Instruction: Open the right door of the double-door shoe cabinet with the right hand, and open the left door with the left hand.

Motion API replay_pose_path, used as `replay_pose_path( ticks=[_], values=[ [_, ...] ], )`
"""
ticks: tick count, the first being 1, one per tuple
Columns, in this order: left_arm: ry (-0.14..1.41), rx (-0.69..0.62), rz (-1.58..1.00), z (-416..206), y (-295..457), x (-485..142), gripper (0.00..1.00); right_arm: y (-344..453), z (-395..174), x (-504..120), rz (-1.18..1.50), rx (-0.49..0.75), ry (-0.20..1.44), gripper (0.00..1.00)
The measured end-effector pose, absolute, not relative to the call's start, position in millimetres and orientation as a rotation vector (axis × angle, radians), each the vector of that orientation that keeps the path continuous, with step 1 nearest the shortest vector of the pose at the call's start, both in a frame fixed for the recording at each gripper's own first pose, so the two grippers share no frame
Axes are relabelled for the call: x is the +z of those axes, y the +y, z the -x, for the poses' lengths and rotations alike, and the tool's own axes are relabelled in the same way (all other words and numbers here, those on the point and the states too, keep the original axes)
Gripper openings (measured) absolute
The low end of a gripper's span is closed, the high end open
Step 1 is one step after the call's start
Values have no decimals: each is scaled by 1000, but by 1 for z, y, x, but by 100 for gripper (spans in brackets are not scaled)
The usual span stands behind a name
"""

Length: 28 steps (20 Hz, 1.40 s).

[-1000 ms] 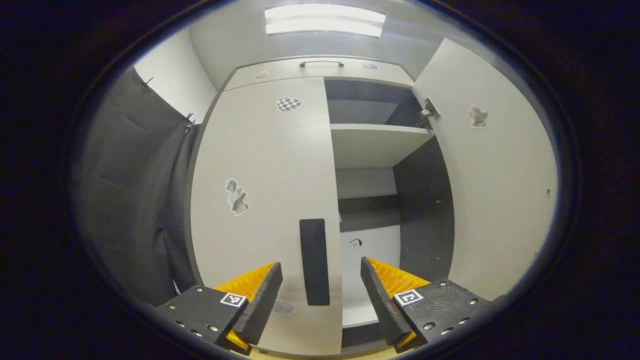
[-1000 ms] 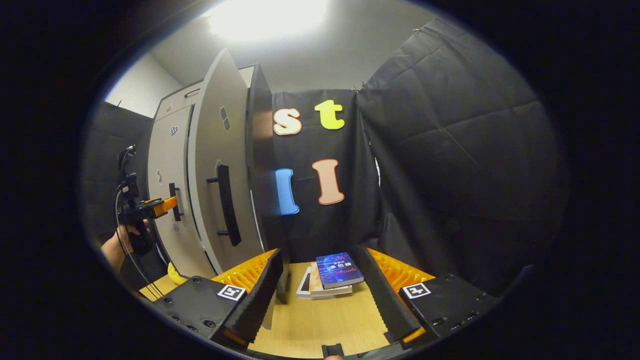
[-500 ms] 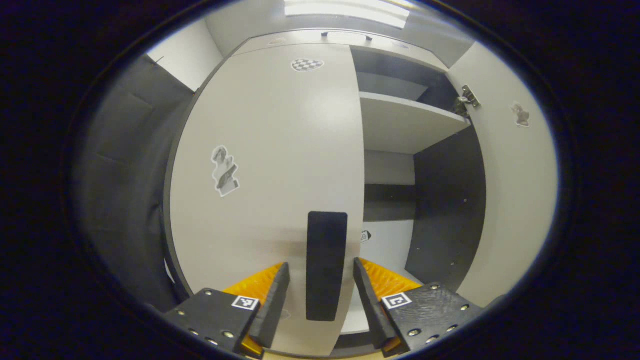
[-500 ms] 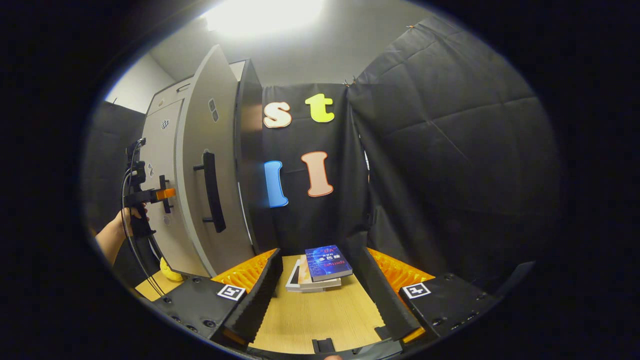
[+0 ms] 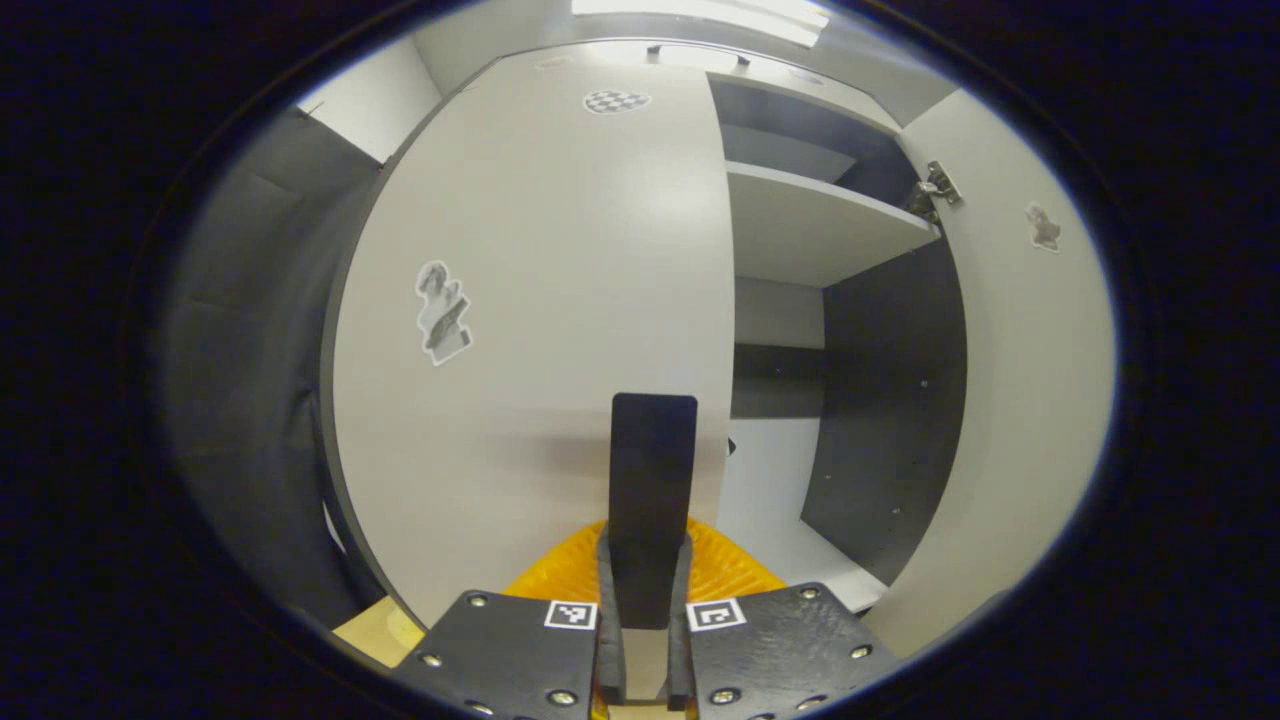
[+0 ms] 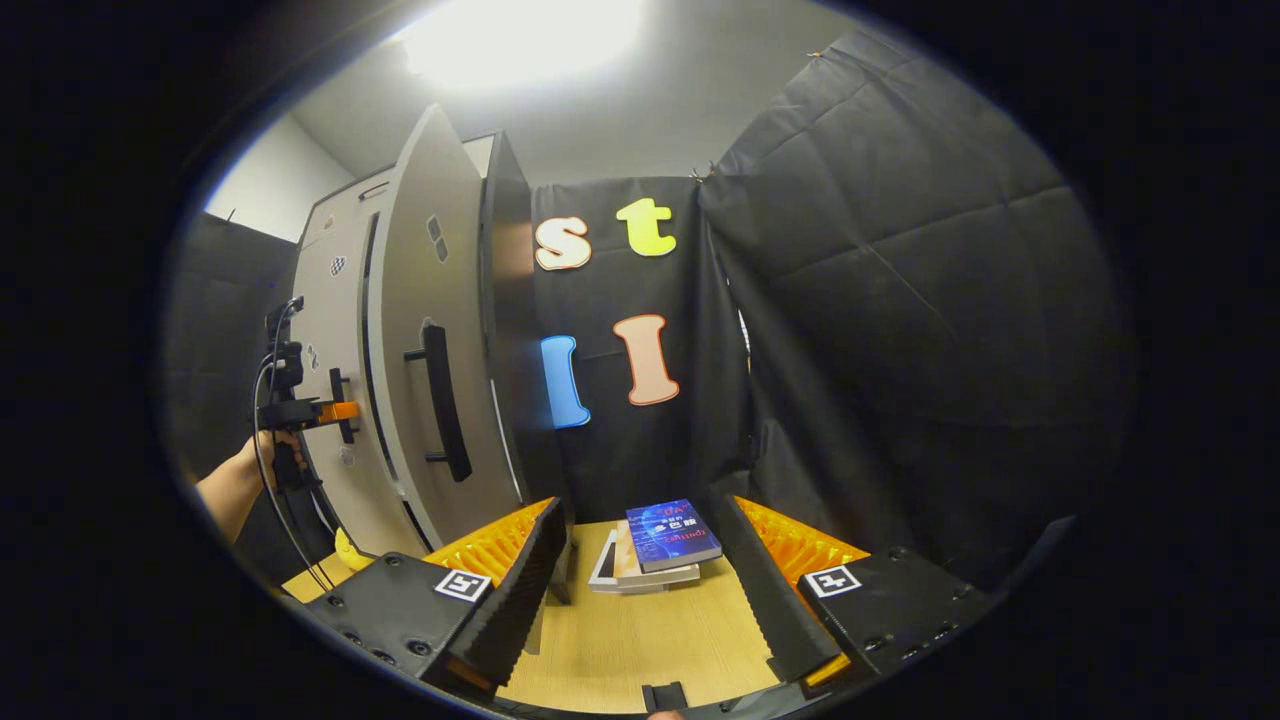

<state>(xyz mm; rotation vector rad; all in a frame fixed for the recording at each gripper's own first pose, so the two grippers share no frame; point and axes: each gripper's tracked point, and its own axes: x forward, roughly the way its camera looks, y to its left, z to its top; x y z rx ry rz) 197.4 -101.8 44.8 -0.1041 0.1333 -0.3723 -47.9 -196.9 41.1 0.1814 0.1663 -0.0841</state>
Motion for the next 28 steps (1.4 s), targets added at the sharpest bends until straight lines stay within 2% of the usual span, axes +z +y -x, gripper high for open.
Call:
replay_pose_path(
  ticks=[1,2,4,5,16,25,28],
  values=[
    [127,-366,99,-196,-100,46,18,-193,46,39,-169,-74,174,98],
    [130,-363,111,-194,-99,46,12,-186,46,37,-161,-61,179,98],
    [109,-359,138,-194,-93,47,12,-172,43,39,-144,-28,178,98],
    [95,-358,141,-193,-93,48,8,-168,44,37,-129,-19,179,98],
    [97,-405,178,-193,-91,57,7,-103,37,40,-88,103,167,98],
    [76,-427,209,-190,-87,62,10,-58,27,43,-79,154,153,98],
    [65,-424,233,-190,-87,64,7,-40,26,43,-72,175,154,98]
  ],
)
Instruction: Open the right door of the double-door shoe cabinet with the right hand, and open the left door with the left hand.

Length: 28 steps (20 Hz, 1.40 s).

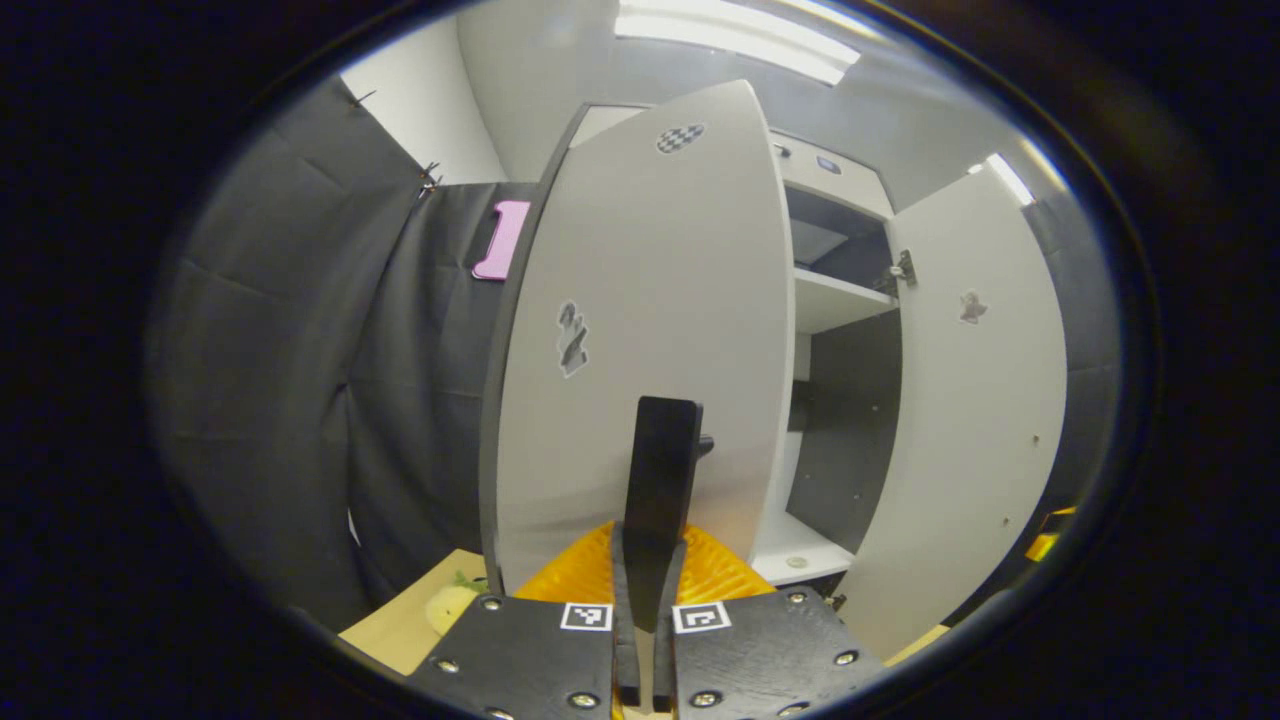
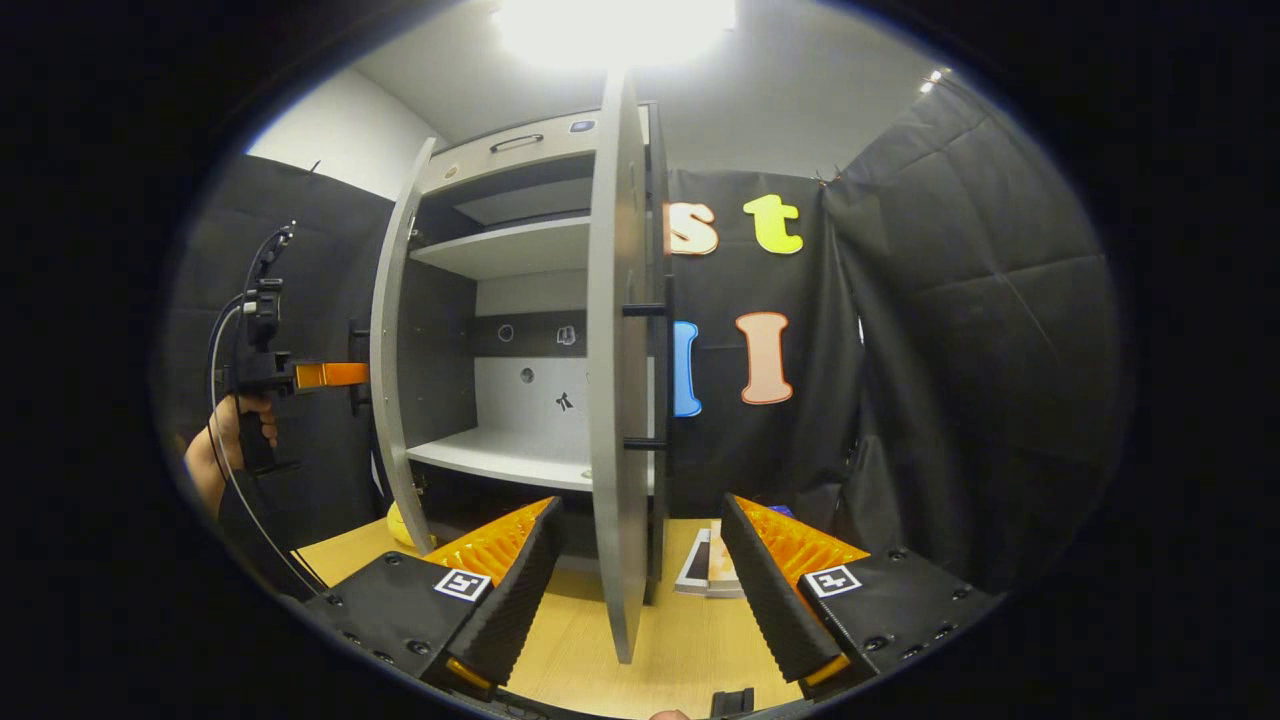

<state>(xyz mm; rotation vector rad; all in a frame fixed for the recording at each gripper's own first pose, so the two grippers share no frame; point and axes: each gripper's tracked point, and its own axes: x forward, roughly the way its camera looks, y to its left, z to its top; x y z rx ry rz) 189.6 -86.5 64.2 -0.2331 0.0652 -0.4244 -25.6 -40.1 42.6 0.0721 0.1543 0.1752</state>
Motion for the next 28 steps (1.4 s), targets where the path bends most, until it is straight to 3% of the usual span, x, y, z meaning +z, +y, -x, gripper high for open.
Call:
replay_pose_path(
  ticks=[5,6,14,17,18,19,21,28],
  values=[
    [53,-413,230,-187,-82,67,7,-13,21,35,-44,208,175,93],
    [54,-413,230,-187,-82,66,7,-6,22,35,-43,216,174,98],
    [47,-354,223,-189,-68,66,7,24,21,29,-54,238,182,98],
    [39,-270,191,-203,-38,63,6,41,22,31,-56,252,189,98],
    [31,-233,181,-208,-19,64,5,46,24,31,-49,259,190,93],
    [28,-226,155,-221,2,60,7,52,25,32,-40,264,192,98],
    [58,-284,183,-218,21,53,2,66,28,31,-20,272,195,98],
    [-11,-291,139,-202,24,63,2,93,45,37,-25,251,197,100]
  ],
)
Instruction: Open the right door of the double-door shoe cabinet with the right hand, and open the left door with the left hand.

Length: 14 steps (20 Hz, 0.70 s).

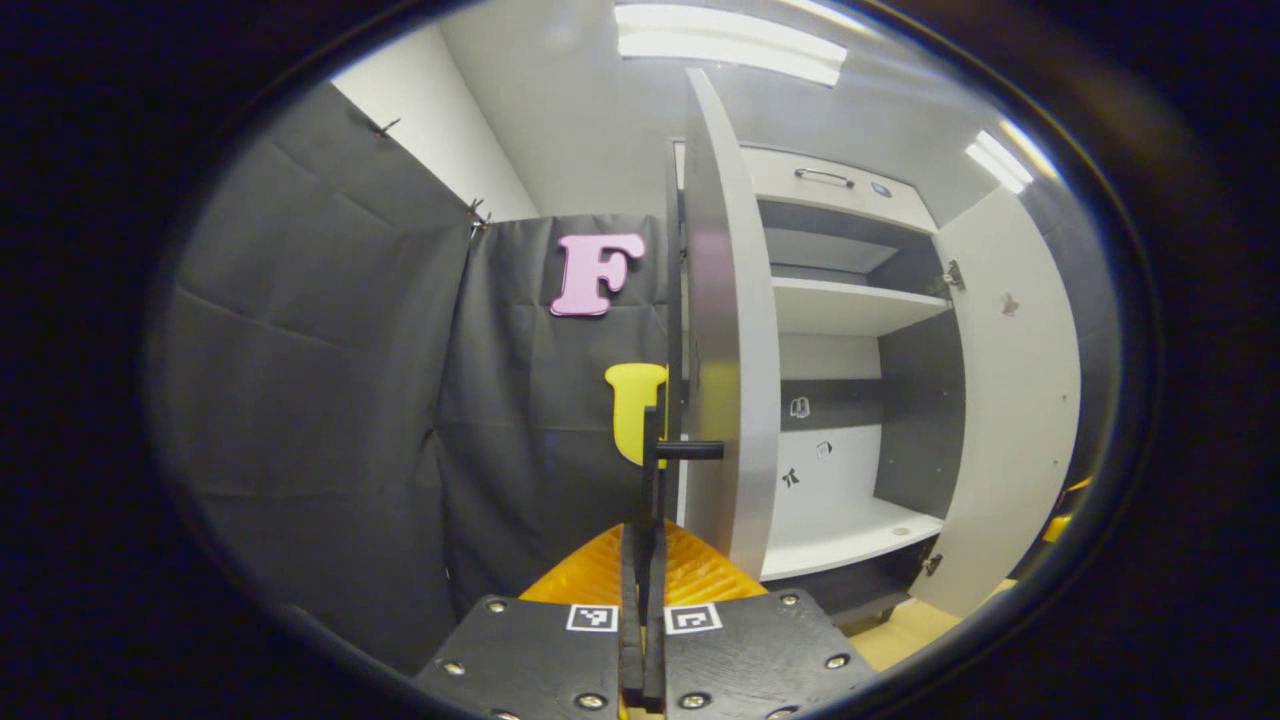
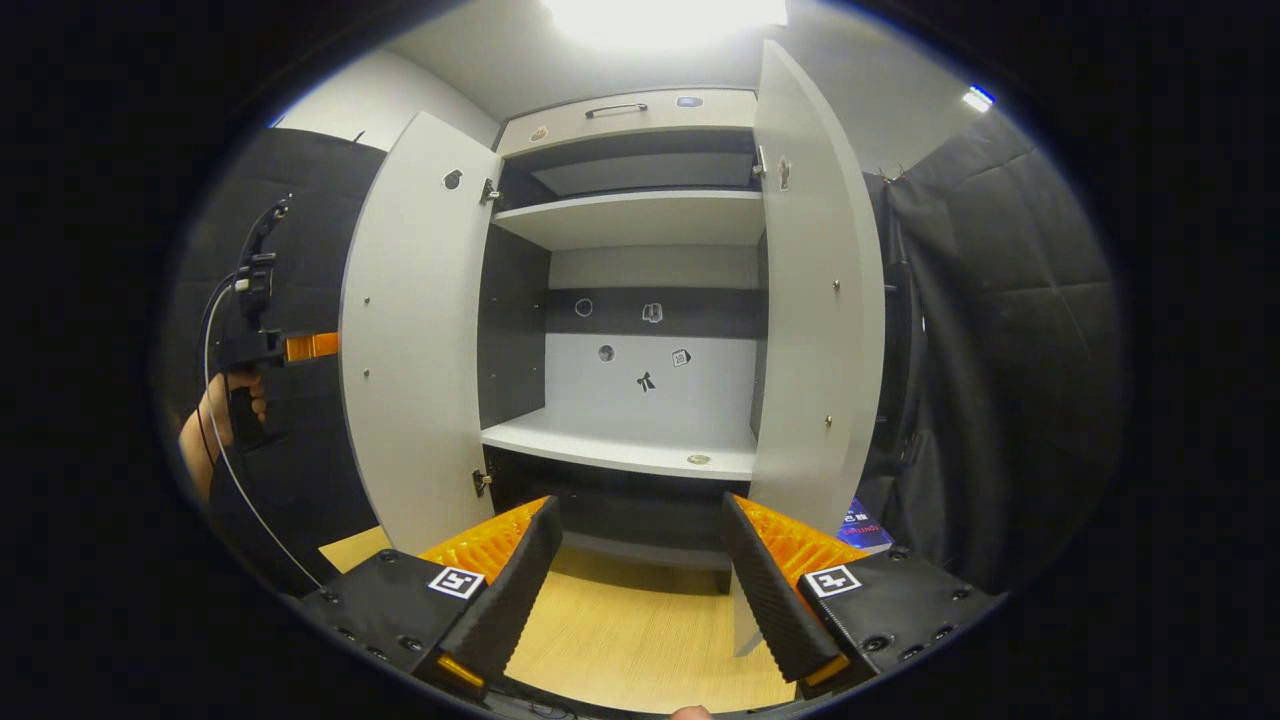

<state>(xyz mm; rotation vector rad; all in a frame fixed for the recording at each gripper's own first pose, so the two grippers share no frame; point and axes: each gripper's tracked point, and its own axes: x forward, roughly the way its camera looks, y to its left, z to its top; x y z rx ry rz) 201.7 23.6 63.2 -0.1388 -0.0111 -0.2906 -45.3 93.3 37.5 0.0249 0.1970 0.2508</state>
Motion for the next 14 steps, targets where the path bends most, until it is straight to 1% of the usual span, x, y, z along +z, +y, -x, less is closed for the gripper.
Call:
replay_pose_path(
  ticks=[6,10,13,14],
  values=[
    [-19,-264,167,-177,42,79,2,91,62,62,-32,254,144,100],
    [-6,-251,152,-119,36,69,2,75,81,74,-54,243,111,100],
    [13,-246,100,-73,31,61,2,53,96,77,-57,207,91,100],
    [17,-251,89,-59,26,60,2,46,100,77,-57,197,89,96]
  ],
)
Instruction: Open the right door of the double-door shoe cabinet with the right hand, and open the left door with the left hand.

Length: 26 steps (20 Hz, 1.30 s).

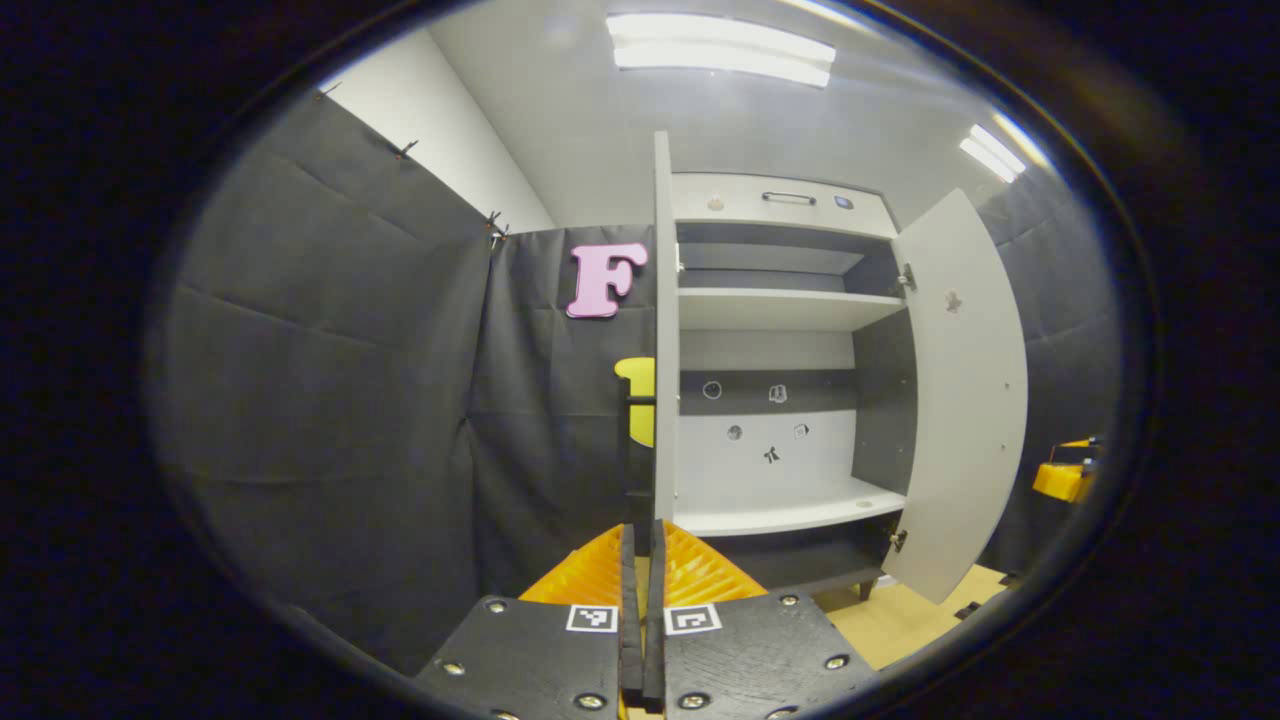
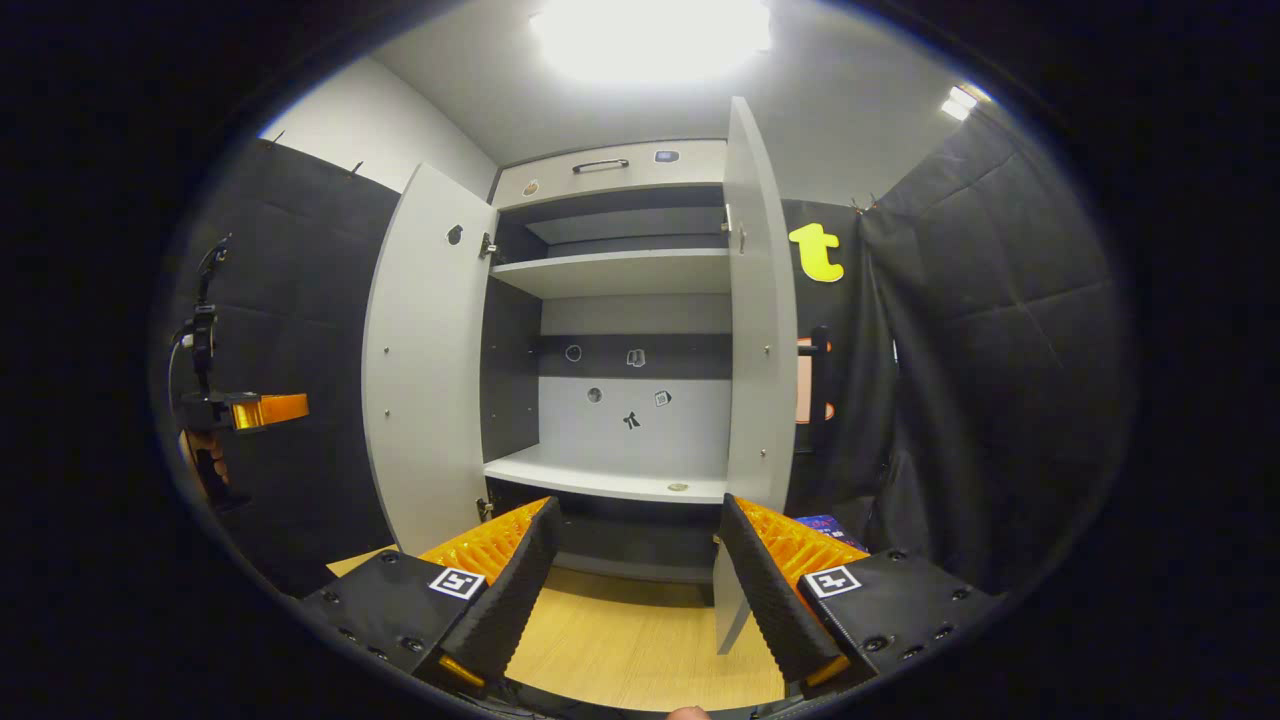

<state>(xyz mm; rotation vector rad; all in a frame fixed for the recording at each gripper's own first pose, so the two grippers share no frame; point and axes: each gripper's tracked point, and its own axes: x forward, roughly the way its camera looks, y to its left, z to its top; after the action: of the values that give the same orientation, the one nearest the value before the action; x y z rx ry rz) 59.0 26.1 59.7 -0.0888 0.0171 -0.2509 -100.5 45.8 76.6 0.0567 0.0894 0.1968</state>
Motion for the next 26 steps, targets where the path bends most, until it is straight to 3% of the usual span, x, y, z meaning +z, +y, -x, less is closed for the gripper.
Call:
replay_pose_path(
  ticks=[8,12,16,18,26],
  values=[
    [23,-260,49,17,-3,48,2,-11,140,83,-15,90,52,100],
    [27,-248,46,37,-6,43,2,-28,151,89,12,55,26,96],
    [32,-256,50,42,-11,41,2,-32,151,85,-9,52,35,100],
    [25,-267,45,46,-15,46,6,-32,150,86,-21,55,38,97],
    [6,-190,15,58,-27,41,71,-38,145,96,-15,50,10,96]
  ],
)
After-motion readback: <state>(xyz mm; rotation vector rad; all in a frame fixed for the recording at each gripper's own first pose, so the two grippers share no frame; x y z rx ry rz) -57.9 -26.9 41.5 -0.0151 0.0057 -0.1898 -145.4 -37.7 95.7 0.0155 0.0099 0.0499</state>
